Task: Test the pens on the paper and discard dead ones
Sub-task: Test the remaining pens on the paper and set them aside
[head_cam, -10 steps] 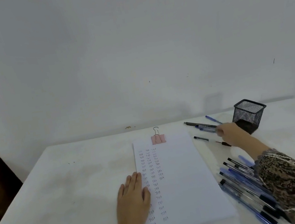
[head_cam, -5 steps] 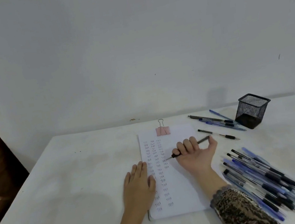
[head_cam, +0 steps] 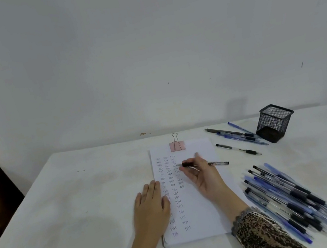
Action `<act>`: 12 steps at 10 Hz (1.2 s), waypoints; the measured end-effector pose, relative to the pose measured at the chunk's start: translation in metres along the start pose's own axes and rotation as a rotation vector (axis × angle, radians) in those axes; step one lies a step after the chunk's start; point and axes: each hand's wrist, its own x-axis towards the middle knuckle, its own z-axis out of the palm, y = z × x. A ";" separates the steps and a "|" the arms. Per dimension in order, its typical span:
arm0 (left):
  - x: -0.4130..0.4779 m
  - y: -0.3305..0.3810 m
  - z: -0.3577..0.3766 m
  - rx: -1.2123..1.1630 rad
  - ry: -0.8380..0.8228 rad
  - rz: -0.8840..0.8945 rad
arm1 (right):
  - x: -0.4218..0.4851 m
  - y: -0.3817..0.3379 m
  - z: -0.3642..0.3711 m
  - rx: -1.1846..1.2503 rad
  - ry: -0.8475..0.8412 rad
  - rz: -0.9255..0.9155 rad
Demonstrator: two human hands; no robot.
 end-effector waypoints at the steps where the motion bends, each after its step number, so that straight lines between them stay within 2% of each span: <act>1: 0.001 0.000 0.001 0.002 0.001 0.001 | 0.000 0.005 0.000 -0.302 0.002 -0.115; 2: 0.001 0.000 0.001 -0.016 0.009 0.006 | -0.002 0.016 0.000 -0.582 0.020 -0.278; 3: 0.000 0.000 0.000 -0.021 0.018 0.004 | -0.006 0.022 0.003 -0.638 0.066 -0.342; 4: 0.000 0.000 0.001 -0.013 0.022 0.006 | -0.010 0.020 0.006 -0.690 0.049 -0.323; 6: 0.000 0.001 0.001 -0.012 0.014 0.001 | -0.009 0.023 0.006 -0.720 -0.028 -0.285; 12: 0.000 0.001 0.000 -0.008 0.011 -0.001 | -0.012 0.019 0.008 -0.790 0.002 -0.324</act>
